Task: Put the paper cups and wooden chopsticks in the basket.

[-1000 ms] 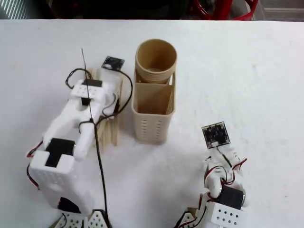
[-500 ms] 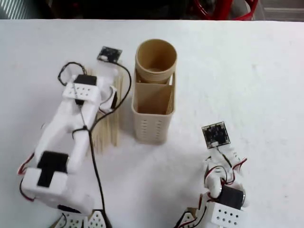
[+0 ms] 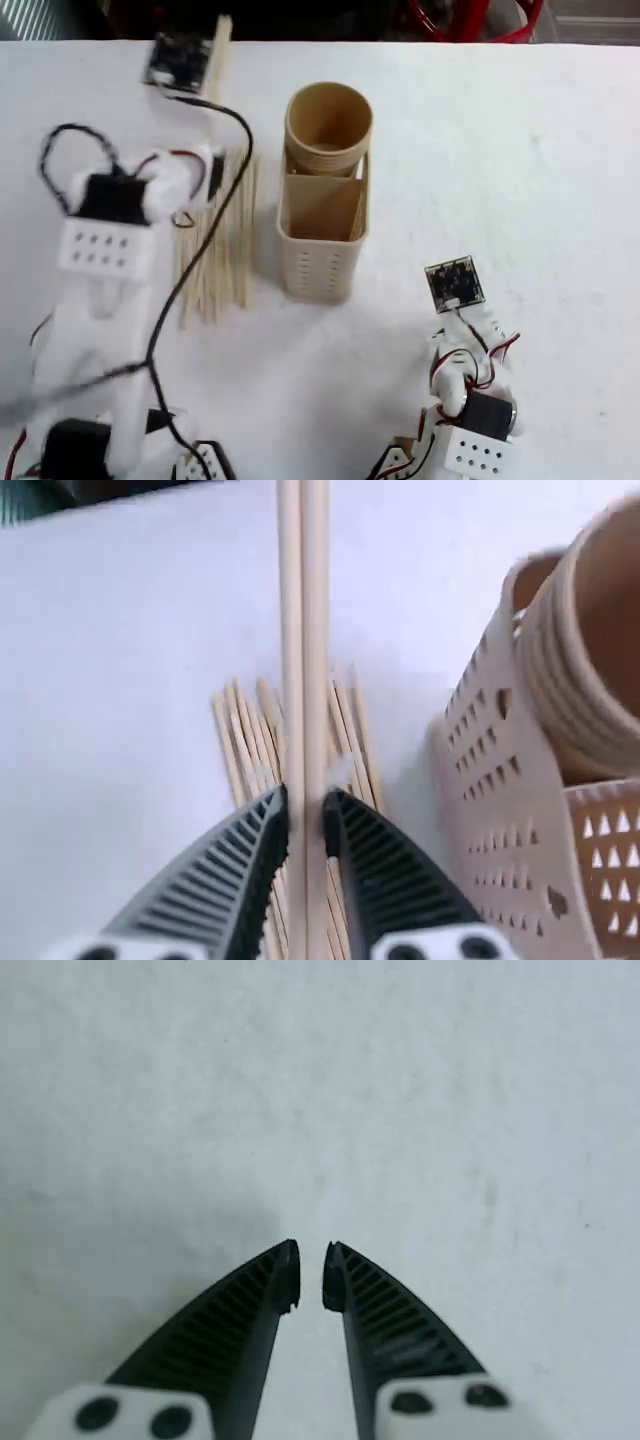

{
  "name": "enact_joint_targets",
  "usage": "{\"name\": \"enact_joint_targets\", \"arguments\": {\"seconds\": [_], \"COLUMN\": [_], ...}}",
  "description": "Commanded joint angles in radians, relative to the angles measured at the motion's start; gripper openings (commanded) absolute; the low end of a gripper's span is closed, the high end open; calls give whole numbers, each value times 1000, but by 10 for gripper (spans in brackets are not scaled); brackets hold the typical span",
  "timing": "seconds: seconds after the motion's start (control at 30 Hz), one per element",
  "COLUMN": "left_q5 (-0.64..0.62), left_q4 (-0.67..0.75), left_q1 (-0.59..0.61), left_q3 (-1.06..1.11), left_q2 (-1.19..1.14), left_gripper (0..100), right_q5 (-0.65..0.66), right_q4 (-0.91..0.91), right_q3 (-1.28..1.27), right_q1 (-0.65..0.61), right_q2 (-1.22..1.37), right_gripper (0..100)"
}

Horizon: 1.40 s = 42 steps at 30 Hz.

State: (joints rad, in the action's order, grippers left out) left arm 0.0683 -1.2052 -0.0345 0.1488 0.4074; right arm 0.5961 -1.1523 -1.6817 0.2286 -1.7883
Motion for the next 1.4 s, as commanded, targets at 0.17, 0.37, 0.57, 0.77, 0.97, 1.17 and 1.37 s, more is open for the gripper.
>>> {"name": "enact_joint_targets", "arguments": {"seconds": [0.17, 0.37, 0.57, 0.77, 0.97, 1.17, 1.37], "left_q5": [-11, -12, -9, -9, -9, -8, -8], "left_q4": [3, 238, 450, 534, 554, 548, 546], "left_q1": [-102, -318, -403, -429, -421, -421, -424], "left_q3": [-374, -347, -132, 46, 176, 215, 253], "left_q2": [114, 114, 116, 124, 125, 136, 228], "left_gripper": [38, 36, 35, 34, 35, 38, 88], "right_q5": [5, 5, 5, 5, 5, 5, 5], "right_q4": [-4, -4, -4, -4, -4, -4, -4], "right_q3": [-9, -9, -9, -9, -9, -9, -9], "right_q1": [4, 4, 4, 4, 4, 4, 4], "right_q2": [-5, -5, -5, -5, -5, -5, -5], "right_gripper": [57, 57, 57, 57, 57, 57, 57]}}
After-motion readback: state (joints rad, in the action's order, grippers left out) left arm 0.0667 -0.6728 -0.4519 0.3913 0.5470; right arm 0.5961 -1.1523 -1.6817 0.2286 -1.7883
